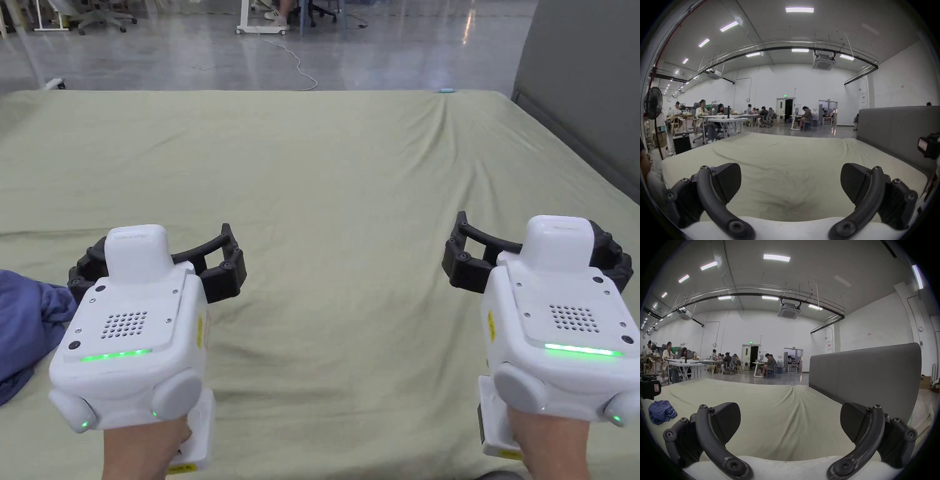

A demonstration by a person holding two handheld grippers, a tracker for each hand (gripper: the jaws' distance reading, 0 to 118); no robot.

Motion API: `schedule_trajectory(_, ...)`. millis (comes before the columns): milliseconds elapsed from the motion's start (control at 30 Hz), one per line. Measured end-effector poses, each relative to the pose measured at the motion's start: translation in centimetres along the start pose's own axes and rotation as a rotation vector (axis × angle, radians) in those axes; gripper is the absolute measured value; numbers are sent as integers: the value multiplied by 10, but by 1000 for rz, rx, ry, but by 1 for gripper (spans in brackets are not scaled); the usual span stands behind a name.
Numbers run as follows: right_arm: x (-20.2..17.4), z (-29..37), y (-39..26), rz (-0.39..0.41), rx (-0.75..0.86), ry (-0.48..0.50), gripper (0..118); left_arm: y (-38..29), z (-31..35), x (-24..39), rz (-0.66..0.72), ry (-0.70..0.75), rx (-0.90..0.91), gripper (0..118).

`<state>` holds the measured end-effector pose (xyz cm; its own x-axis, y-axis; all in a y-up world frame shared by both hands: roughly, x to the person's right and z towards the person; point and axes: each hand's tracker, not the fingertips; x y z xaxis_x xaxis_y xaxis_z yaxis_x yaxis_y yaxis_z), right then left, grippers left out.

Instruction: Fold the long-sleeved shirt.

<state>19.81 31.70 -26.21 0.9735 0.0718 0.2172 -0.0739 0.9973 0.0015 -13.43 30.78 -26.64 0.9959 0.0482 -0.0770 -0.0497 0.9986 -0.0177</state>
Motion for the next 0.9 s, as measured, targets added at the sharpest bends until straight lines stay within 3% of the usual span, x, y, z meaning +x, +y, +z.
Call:
schedule_trajectory(100,0,0,0,8,-5,2,118,-10,6,-2,-102,-109,150,118)
schedule_trajectory(133,0,0,0,8,-5,5,118,-8,7,2,-149,-75,135,118)
schedule_trajectory(200,0,0,0,8,-2,8,118,-5,3,4,-114,-79,22,118)
schedule_trajectory(400,-3,-2,0,26,-1,16,118,-3,-1,4,-82,-33,17,118)
schedule_trajectory(467,-1,0,0,19,-25,66,117,3,4,6,-92,12,-71,118)
schedule_trajectory(500,1,0,1,-5,-29,82,106,5,5,7,-66,37,-85,109)
schedule_trajectory(533,1,1,1,-2,-18,61,59,3,8,6,-58,21,-23,50)
schedule_trajectory(567,-1,-1,0,6,-20,32,3,1,6,5,-63,25,-33,0)
schedule_trajectory(600,-3,0,2,68,-14,-55,0,0,4,5,-73,58,-28,0)
schedule_trajectory(700,2,-1,1,14,-35,13,0,-1,2,1,-80,43,-52,0)
schedule_trajectory(900,-18,-4,7,22,-49,31,0,2,-1,-15,-65,82,-37,0)
